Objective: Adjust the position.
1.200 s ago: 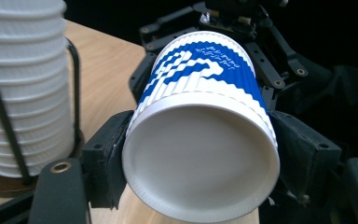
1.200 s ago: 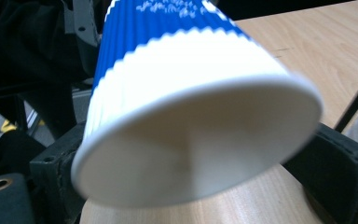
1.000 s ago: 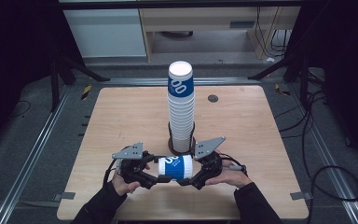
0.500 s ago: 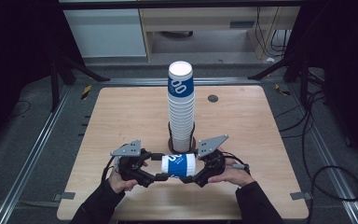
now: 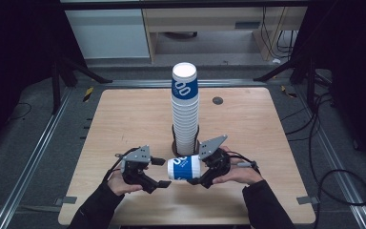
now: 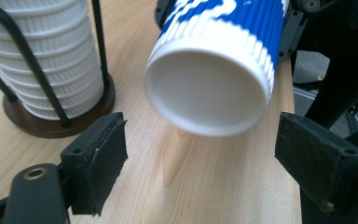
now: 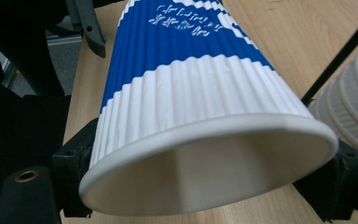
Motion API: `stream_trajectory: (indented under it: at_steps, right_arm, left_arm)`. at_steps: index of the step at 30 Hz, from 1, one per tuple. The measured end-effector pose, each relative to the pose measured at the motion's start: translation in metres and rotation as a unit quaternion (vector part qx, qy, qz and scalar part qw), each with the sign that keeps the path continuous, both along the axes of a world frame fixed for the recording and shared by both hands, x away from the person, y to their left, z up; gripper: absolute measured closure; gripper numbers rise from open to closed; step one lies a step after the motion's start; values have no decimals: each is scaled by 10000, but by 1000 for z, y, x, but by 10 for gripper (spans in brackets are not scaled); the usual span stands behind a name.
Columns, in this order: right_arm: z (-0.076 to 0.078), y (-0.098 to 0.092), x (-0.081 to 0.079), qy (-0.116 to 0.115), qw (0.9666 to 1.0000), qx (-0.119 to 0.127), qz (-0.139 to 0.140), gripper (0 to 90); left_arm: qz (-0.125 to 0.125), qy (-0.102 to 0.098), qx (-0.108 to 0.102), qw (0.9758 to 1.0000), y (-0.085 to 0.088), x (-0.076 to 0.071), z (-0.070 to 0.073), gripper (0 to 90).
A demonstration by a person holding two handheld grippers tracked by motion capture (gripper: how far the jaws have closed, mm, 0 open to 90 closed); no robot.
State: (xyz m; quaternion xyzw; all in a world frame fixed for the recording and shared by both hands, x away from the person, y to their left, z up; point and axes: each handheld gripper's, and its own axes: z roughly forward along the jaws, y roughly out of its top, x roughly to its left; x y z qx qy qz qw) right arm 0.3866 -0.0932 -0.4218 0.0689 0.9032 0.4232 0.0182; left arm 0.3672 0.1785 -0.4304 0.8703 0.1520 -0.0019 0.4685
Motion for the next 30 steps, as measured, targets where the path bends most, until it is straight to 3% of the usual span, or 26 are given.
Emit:
stream_trajectory:
  at_steps: [8, 19, 30]
  right_arm:
    - [-12, 22, -4, 47, 9991, -327, 283, 152]
    - [-13, 31, -5, 60, 9983, -323, 486, 150]
    - [-10, 29, -5, 54, 9991, -145, 399, 81]
  left_arm:
    - [-239, 148, 212, 9994, -6, -1, -5, 168]
    - [-347, 195, 323, 9987, -7, -2, -6, 252]
    - [-300, 120, 263, 9991, -4, -3, -4, 261]
